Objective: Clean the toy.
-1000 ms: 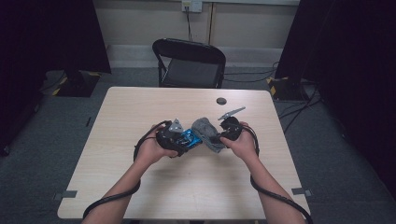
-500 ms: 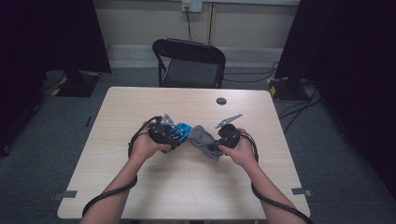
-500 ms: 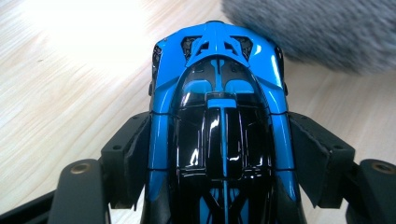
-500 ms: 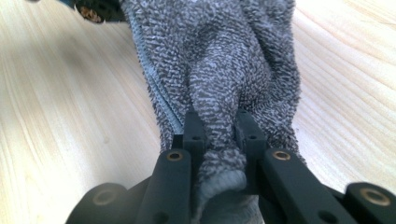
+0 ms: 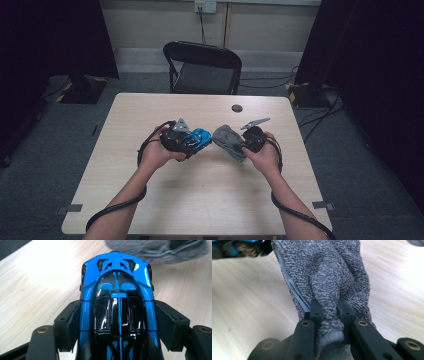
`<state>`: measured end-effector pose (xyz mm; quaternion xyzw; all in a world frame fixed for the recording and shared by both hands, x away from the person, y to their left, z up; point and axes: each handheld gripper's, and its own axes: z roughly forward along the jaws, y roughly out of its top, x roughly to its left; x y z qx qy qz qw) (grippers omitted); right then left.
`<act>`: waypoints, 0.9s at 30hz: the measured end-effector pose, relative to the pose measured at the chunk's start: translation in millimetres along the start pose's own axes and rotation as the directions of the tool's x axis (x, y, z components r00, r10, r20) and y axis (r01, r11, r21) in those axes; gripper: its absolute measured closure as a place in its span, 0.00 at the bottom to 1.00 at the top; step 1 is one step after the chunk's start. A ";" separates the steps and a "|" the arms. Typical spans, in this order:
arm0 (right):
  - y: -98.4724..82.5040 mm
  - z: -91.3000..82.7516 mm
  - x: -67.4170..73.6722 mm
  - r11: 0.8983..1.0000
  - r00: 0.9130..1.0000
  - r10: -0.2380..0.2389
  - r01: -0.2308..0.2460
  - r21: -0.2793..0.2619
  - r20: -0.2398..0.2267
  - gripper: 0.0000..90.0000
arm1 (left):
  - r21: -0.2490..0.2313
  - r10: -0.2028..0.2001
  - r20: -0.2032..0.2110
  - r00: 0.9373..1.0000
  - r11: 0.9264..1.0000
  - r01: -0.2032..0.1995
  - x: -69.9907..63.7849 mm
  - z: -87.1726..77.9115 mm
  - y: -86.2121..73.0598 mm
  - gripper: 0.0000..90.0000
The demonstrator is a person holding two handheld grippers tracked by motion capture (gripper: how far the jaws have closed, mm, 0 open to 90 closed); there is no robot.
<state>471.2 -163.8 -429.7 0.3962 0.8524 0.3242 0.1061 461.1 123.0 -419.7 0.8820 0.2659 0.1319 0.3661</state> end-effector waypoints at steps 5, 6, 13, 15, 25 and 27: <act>6.4 3.9 7.9 1.000 0.999 -0.023 0.023 0.005 0.023 0.87 | -0.013 0.011 0.004 1.000 1.000 -0.011 -4.9 -0.2 6.4 0.31; 6.8 4.5 8.8 1.000 1.000 -0.023 0.023 0.002 0.014 0.87 | -0.014 0.010 0.003 1.000 1.000 -0.010 -4.8 -0.3 6.9 0.31; 7.5 9.0 10.0 1.000 1.000 0.019 -0.019 0.004 0.009 0.87 | -0.010 0.019 -0.002 1.000 1.000 -0.019 -4.3 -3.4 7.0 0.31; 7.5 9.2 7.2 1.000 0.999 0.023 -0.024 0.009 0.033 0.87 | -0.013 0.014 0.004 1.000 1.000 -0.014 -4.7 -4.1 5.6 0.31; 15.1 16.9 26.1 0.998 0.998 -0.064 0.064 0.014 -0.003 0.87 | -0.018 0.009 0.001 1.000 1.000 -0.009 -6.2 -1.8 12.6 0.31; 16.2 18.6 32.4 0.997 0.997 -0.077 0.077 0.011 -0.015 0.87 | -0.017 0.000 0.007 1.000 1.000 0.000 -5.5 -0.2 13.7 0.31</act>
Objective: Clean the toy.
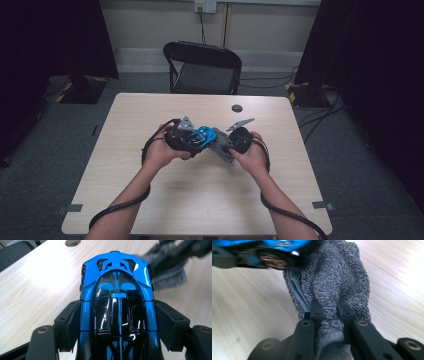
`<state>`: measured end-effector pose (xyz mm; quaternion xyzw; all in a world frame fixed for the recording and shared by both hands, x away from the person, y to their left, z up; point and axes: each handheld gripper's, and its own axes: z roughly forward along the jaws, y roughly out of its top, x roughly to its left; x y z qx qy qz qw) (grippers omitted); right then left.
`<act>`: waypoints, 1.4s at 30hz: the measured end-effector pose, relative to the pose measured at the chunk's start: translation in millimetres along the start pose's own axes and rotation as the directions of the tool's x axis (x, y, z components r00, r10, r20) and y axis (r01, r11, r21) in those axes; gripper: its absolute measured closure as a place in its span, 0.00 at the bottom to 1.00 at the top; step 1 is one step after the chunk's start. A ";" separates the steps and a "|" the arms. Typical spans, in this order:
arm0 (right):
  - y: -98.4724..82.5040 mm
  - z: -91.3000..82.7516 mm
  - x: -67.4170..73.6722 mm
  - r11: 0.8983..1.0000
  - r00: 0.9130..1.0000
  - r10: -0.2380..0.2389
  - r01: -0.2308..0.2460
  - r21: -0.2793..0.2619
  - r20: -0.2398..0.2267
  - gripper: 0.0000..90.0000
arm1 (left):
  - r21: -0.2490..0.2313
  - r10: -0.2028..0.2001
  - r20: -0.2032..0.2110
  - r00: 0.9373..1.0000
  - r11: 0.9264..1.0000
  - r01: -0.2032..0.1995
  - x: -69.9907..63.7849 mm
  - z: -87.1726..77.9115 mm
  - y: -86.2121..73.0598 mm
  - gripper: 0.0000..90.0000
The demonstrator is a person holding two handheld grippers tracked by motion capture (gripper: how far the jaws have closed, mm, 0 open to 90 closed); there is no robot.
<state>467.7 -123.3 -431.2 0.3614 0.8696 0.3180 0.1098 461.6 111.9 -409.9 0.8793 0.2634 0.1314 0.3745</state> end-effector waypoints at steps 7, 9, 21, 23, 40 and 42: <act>3.4 6.6 17.3 0.999 0.998 -0.046 0.046 -0.003 -0.051 0.87 | 0.018 -0.017 0.003 1.000 1.000 0.017 1.3 8.9 0.8 0.31; 3.6 8.4 21.0 0.999 0.997 -0.052 0.051 -0.008 -0.057 0.87 | 0.019 -0.025 0.006 1.000 1.000 0.025 2.3 12.0 0.4 0.31; 2.3 12.9 30.9 0.996 0.992 -0.085 0.083 -0.023 -0.089 0.87 | 0.035 -0.066 0.006 0.998 0.997 0.065 9.5 21.9 -2.3 0.31; 1.8 13.1 32.6 0.995 0.991 -0.094 0.092 -0.023 -0.091 0.87 | 0.034 -0.067 0.001 0.998 0.997 0.067 10.9 23.8 -2.2 0.31; 1.1 20.7 56.5 0.985 0.969 -0.174 0.170 -0.035 -0.175 0.87 | 0.008 -0.116 -0.029 0.993 0.993 0.117 15.4 39.6 6.4 0.31; 0.2 22.0 59.8 0.983 0.966 -0.181 0.179 -0.030 -0.187 0.87 | 0.006 -0.117 -0.034 0.993 0.993 0.117 16.4 39.4 7.1 0.31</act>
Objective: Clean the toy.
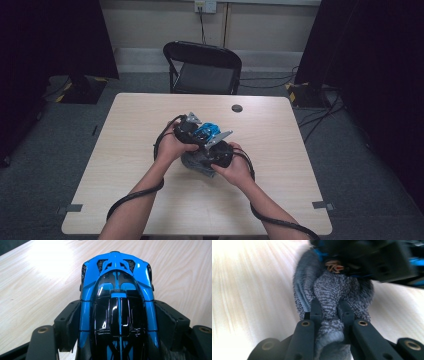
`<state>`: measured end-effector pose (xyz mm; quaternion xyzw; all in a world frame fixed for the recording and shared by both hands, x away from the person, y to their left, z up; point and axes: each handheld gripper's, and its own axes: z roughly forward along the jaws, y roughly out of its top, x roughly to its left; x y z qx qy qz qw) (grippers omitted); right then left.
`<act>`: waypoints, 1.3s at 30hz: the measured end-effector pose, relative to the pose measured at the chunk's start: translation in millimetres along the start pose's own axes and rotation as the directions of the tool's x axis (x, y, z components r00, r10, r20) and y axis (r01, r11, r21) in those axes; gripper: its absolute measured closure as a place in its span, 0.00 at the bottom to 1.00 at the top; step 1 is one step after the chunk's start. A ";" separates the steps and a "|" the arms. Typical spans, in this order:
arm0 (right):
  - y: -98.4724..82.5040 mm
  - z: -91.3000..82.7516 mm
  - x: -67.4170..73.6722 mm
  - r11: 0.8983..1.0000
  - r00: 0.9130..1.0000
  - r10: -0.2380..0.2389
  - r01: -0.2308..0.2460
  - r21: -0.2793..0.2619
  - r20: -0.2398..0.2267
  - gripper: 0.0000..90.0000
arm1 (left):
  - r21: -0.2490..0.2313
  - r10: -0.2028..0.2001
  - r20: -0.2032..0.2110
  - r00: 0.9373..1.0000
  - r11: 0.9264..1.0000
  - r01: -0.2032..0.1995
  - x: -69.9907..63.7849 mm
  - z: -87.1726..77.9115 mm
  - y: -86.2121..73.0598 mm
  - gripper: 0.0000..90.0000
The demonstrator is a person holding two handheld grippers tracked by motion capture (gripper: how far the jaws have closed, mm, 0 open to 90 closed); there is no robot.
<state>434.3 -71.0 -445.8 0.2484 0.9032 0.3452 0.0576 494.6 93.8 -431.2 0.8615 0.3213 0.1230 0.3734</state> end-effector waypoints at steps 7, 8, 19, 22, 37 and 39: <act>-5.2 -3.9 -6.3 1.000 1.000 0.003 -0.003 0.017 0.024 0.87 | -0.013 0.009 -0.017 1.000 1.000 -0.010 3.3 -9.9 2.9 0.31; -6.9 -5.6 -9.8 1.000 0.999 0.009 -0.010 0.018 0.032 0.87 | -0.016 0.014 -0.017 1.000 1.000 -0.014 3.8 -12.4 3.2 0.31; -20.3 -31.1 -47.1 0.995 0.984 0.100 -0.102 0.004 0.150 0.87 | -0.004 0.036 -0.009 0.999 0.999 -0.036 3.6 -28.2 -7.4 0.31; -22.4 -37.0 -56.0 0.993 0.977 0.118 -0.120 -0.003 0.178 0.87 | -0.005 0.044 -0.001 0.999 0.999 -0.044 2.1 -29.9 -10.6 0.32; -18.3 -45.3 -71.3 0.988 0.960 0.153 -0.153 -0.020 0.236 0.87 | -0.004 0.089 0.049 0.995 0.996 -0.089 -14.4 -32.5 -21.9 0.31; -16.6 -46.0 -71.9 0.988 0.958 0.157 -0.156 -0.023 0.238 0.87 | -0.005 0.093 0.052 0.994 0.996 -0.093 -16.8 -32.1 -23.3 0.31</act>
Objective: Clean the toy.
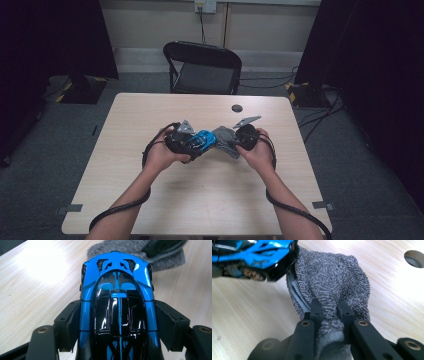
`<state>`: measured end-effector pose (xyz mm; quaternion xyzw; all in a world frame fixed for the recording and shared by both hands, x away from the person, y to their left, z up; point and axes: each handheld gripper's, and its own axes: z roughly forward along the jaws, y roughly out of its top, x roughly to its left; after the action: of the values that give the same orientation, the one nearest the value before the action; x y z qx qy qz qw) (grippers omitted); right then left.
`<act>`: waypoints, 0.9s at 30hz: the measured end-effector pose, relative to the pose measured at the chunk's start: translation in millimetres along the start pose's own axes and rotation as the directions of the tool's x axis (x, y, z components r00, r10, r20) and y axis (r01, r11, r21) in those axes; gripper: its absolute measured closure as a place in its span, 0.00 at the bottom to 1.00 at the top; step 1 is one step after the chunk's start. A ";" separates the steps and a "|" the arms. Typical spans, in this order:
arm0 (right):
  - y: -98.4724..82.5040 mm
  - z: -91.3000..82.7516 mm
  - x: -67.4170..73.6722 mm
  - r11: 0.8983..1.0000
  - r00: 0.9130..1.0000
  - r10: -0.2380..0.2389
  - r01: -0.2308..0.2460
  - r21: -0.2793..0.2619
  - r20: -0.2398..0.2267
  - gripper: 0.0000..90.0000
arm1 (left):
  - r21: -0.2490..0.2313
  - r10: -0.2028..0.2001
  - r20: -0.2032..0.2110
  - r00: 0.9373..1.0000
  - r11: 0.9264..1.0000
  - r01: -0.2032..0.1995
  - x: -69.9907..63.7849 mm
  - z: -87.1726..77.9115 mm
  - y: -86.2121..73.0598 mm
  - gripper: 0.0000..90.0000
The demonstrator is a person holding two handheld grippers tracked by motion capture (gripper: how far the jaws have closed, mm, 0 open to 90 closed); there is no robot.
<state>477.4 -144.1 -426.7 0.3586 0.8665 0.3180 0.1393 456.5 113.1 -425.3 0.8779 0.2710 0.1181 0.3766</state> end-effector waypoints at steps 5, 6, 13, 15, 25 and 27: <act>2.2 -0.1 -0.6 1.000 1.000 0.009 -0.009 0.004 0.012 0.87 | 0.001 0.005 0.005 1.000 1.000 -0.005 -3.5 -0.1 -3.2 0.31; 2.1 -0.1 -1.4 1.000 1.000 0.015 -0.015 0.004 0.017 0.87 | -0.002 0.007 0.006 1.000 1.000 -0.007 -4.1 -0.1 -3.7 0.32; 5.5 1.6 1.1 1.000 1.000 0.019 -0.019 -0.015 -0.009 0.87 | -0.001 0.004 0.017 1.000 1.000 -0.004 -6.6 1.9 -5.7 0.32; 6.6 3.3 5.6 1.000 1.000 0.004 -0.004 -0.009 -0.018 0.87 | -0.003 0.001 0.011 1.000 1.000 -0.001 -5.0 2.5 -5.9 0.31; 7.0 11.0 21.2 0.999 0.997 -0.033 0.033 0.004 -0.063 0.87 | -0.009 -0.016 -0.001 1.000 1.000 0.016 -1.7 4.3 -1.0 0.31; 7.0 11.4 24.0 0.999 0.997 -0.040 0.040 0.000 -0.066 0.87 | -0.003 -0.015 -0.001 1.000 1.000 0.015 0.0 4.9 0.0 0.32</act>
<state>469.6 -118.1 -431.0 0.3304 0.8780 0.3263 0.1166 458.5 110.1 -428.7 0.8754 0.2774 0.1160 0.3785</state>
